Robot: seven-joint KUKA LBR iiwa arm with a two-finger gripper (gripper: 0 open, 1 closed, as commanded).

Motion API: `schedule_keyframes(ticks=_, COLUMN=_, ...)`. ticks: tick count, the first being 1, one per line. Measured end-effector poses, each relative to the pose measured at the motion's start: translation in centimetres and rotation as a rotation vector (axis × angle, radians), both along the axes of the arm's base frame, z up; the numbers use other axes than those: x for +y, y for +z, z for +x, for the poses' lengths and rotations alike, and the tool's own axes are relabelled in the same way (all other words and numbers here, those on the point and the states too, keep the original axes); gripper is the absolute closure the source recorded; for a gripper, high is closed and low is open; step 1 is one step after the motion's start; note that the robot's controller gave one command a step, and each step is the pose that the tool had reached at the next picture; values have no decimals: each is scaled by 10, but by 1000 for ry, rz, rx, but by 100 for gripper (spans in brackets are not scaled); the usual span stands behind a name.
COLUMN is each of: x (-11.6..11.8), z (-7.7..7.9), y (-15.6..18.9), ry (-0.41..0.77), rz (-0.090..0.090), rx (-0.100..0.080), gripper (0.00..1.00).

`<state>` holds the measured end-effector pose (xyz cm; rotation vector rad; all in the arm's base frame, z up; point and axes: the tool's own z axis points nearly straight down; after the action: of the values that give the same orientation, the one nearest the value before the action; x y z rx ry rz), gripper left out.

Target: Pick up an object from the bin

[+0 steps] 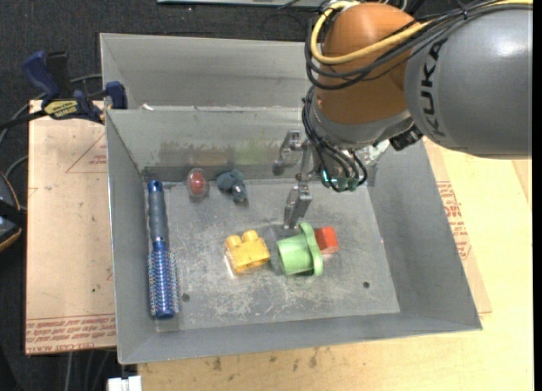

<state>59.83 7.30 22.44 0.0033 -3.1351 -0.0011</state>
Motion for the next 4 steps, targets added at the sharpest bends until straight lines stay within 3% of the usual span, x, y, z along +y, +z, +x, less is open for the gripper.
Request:
schedule_keyframes(ticks=1, x=22, z=-30, y=-149, ry=435, rz=1, rx=-16, gripper=0)
schedule_keyframes(ticks=2, x=31, z=-31, y=-123, ry=393, rz=2, rx=-12, gripper=0)
schedule_keyframes(ticks=3, x=27, z=-38, y=-125, ry=270, rz=2, rx=-7, gripper=0)
schedule_keyframes(ticks=4, x=35, z=-23, y=-150, ry=337, rz=0, rx=-6, gripper=0)
